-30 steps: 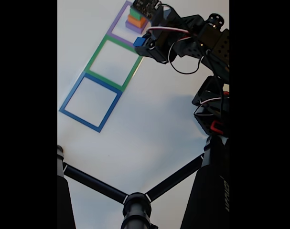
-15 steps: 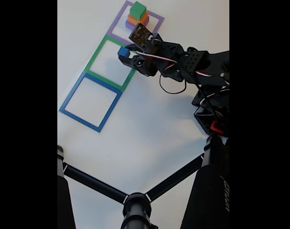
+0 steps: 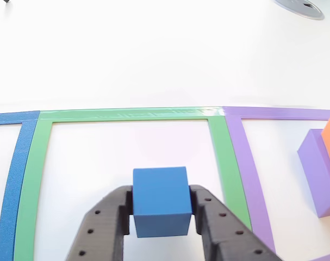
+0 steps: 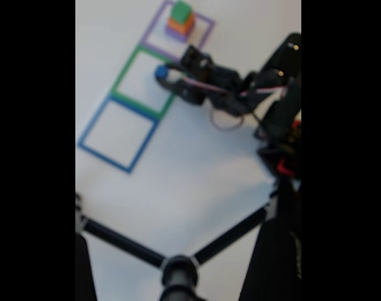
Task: Tower of hanoi
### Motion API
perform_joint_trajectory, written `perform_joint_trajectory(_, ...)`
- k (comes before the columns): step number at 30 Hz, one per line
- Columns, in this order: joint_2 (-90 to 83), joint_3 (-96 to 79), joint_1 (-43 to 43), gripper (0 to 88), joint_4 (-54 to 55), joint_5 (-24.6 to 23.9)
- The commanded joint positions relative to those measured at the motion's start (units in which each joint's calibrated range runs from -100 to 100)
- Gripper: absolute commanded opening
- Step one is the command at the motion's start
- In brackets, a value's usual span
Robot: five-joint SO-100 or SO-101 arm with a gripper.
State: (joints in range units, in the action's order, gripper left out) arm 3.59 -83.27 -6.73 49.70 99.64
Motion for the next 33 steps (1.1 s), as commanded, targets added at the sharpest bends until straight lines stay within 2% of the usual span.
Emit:
perform_joint_trajectory(1,5.5,4.2,1.2,2.5,5.7,0.4)
perform_joint_trajectory(9,11.3,8.4,2.5,4.0,6.9,0.4)
perform_joint_trajectory(18,12.2,8.3,2.6,20.5,7.6,0.4)
perform_joint_trajectory(24,5.3,6.3,1.4,21.5,6.2,0.4)
perform_joint_trajectory(29,-11.9,4.9,-0.6,19.6,-8.7,0.4)
perform_joint_trajectory(31,-21.2,5.5,-2.1,17.5,-20.1,0.4)
perform_joint_trajectory(33,-30.8,7.5,-4.3,11.7,-34.7,0.4)
